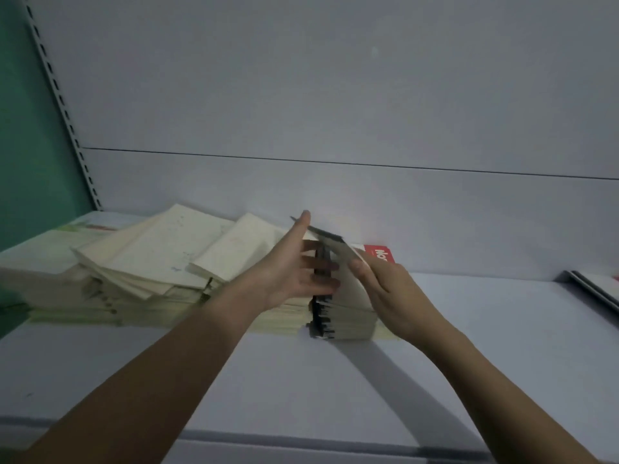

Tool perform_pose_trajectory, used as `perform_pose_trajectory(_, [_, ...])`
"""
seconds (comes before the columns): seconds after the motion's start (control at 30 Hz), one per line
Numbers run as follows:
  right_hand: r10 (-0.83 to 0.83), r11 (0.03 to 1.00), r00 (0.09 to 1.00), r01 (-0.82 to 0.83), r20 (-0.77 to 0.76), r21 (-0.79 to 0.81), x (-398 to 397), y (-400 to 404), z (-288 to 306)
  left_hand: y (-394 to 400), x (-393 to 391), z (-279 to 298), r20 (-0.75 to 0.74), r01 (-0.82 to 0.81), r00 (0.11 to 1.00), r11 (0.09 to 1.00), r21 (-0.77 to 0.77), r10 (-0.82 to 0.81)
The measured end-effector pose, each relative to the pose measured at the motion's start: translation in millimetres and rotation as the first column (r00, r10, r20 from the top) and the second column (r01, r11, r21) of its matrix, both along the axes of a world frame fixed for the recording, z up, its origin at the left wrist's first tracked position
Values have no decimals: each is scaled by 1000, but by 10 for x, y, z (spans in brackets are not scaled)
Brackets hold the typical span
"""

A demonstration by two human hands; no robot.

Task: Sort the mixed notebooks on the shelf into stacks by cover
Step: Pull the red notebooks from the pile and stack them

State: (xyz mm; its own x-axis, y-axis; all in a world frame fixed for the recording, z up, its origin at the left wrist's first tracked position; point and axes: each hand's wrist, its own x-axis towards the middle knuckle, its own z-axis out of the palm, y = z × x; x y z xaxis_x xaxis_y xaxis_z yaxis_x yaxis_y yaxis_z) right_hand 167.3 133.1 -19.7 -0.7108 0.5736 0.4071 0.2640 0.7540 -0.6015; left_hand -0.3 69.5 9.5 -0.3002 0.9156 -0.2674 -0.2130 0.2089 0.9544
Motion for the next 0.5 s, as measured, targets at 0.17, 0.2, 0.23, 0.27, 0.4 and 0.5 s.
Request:
perform_pose_trajectory(0.17, [110, 993, 961, -118, 252, 16, -26, -137, -140, -42, -106, -83, -9, -6, 1000, 999, -43, 5])
perform_pose_trajectory(0.2, [96, 995, 979, -87, 180, -57, 8, -129, -169, -46, -144, -106, -58, -5, 998, 1000, -24, 3])
perform_pose_trajectory(0.23, [33, 994, 996, -24, 79, -108, 41, -92, -214, -65, -195, -104, -100, -3, 995, 1000, 9, 4])
perform_pose_trajectory(0.27, [-73, 992, 997, 72, -6, -108, 74, -43, -263, -93, -256, -82, -137, 0, 991, 999, 44, 6])
perform_pose_trajectory(0.4, [-318, 941, 939, 296, 131, 162, 127, 124, -403, -257, -532, 87, -204, -57, 976, 990, 126, 82])
perform_pose_trajectory(0.5, [-229, 971, 859, 165, 457, 175, 64, 129, -454, -367, -601, 126, -245, -103, 960, 987, 125, 131])
